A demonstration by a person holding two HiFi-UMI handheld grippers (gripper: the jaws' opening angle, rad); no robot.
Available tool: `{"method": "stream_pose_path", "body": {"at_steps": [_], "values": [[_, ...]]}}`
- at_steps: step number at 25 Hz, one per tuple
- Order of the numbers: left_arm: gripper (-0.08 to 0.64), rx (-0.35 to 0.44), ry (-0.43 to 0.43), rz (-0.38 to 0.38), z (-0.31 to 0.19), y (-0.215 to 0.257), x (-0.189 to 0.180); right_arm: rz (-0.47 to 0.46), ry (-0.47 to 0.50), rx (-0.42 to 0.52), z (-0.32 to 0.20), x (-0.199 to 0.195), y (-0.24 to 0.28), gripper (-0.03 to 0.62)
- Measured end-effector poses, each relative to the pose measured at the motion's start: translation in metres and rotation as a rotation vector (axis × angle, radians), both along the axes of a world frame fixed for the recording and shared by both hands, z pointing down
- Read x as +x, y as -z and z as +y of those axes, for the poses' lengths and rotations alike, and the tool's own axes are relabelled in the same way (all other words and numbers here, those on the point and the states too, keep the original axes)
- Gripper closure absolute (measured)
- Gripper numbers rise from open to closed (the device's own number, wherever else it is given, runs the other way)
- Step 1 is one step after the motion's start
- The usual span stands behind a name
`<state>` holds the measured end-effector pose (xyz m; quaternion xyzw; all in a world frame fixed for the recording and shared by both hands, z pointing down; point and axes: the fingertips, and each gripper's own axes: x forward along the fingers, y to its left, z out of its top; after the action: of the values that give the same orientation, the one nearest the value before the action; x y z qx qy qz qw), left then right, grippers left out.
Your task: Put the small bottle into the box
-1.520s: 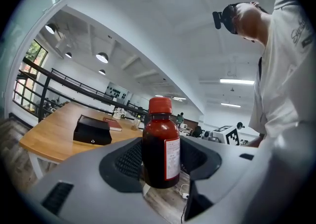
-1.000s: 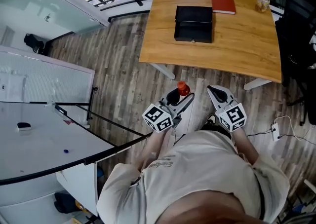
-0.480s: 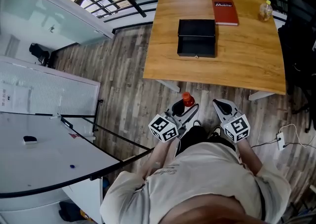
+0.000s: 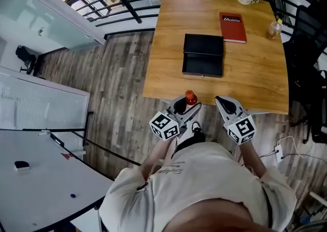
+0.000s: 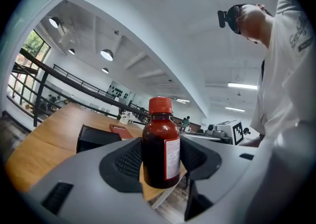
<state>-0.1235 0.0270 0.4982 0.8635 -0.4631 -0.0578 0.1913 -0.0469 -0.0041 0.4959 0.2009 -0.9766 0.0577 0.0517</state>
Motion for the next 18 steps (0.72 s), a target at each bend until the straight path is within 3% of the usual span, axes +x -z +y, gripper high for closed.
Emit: {"method": "stream_pose_path", "body": {"at_steps": [6,18], "values": [[0.336,0.065,-0.015,0.035,-0.049,0.020,-0.036,-0.030,-0.039,0.051,-0.044,-0.035,0.029,0.598],[0.336,0.004,-0.060,0.068,-0.091,0.002,-0.067,0.025,-0.108,-0.018,-0.076,-0.048,0.001,0.597]]}}
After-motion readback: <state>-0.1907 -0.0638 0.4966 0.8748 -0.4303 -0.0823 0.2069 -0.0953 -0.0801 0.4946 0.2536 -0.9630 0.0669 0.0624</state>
